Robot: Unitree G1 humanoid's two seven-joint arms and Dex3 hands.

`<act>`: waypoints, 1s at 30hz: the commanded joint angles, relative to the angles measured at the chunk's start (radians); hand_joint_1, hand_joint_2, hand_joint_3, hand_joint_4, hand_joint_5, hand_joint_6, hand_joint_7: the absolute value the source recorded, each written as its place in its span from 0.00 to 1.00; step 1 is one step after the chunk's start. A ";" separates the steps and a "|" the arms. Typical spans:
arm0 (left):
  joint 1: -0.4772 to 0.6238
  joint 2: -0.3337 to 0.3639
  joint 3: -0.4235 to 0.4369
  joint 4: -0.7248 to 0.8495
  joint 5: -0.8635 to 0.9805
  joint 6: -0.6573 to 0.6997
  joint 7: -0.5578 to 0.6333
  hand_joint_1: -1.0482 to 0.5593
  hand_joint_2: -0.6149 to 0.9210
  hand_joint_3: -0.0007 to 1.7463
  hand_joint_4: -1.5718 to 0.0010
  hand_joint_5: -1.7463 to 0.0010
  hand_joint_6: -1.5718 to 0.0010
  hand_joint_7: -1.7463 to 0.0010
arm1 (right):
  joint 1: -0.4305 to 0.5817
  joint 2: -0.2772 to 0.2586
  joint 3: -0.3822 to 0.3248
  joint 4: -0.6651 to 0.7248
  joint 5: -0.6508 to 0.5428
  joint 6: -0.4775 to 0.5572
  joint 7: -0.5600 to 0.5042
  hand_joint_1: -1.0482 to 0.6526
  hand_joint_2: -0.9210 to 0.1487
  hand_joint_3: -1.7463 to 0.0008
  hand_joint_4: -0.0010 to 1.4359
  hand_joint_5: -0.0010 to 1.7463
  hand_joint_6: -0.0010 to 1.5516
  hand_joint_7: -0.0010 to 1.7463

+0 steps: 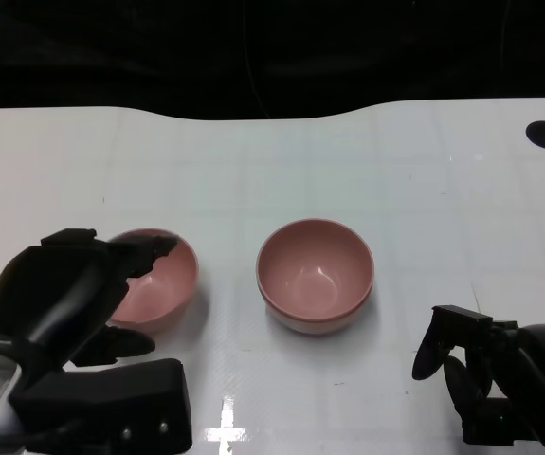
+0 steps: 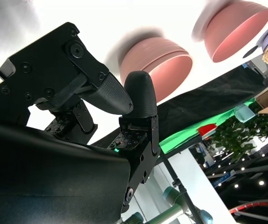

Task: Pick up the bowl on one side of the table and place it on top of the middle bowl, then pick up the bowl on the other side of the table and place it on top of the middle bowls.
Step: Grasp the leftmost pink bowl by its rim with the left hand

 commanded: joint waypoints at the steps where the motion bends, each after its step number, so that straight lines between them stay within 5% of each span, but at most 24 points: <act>1: -0.042 0.034 -0.038 0.059 0.039 0.041 -0.051 0.33 0.98 0.00 0.67 0.86 0.69 1.00 | 0.004 0.000 -0.003 -0.013 0.003 0.014 0.007 0.57 0.69 0.11 0.69 1.00 0.51 0.92; 15: -0.235 0.061 -0.200 0.417 0.043 -0.009 -0.049 0.36 1.00 0.03 0.51 0.87 0.59 0.97 | -0.006 0.010 -0.001 -0.013 -0.001 0.021 0.006 0.56 0.69 0.11 0.68 1.00 0.52 0.90; 17: -0.258 0.057 -0.208 0.497 0.021 -0.063 0.012 0.42 1.00 0.05 0.51 0.48 0.45 0.97 | -0.004 0.013 -0.001 -0.018 -0.001 0.025 0.008 0.56 0.69 0.11 0.68 1.00 0.52 0.89; 21: -0.295 0.061 -0.227 0.619 0.007 -0.167 0.151 0.47 1.00 0.05 0.50 0.07 0.25 0.91 | -0.003 0.015 0.000 -0.022 0.003 0.028 0.013 0.56 0.68 0.11 0.68 1.00 0.53 0.88; 23: -0.305 0.065 -0.233 0.645 0.011 -0.195 0.203 0.49 1.00 0.06 0.46 0.02 0.38 0.60 | -0.004 0.014 0.001 -0.022 -0.003 0.027 0.009 0.57 0.68 0.11 0.68 1.00 0.52 0.88; 30: -0.319 0.067 -0.217 0.667 -0.007 -0.261 0.356 0.51 0.98 0.16 0.49 0.00 0.57 0.21 | -0.005 0.014 0.003 -0.019 -0.005 0.023 0.006 0.56 0.68 0.11 0.68 1.00 0.53 0.86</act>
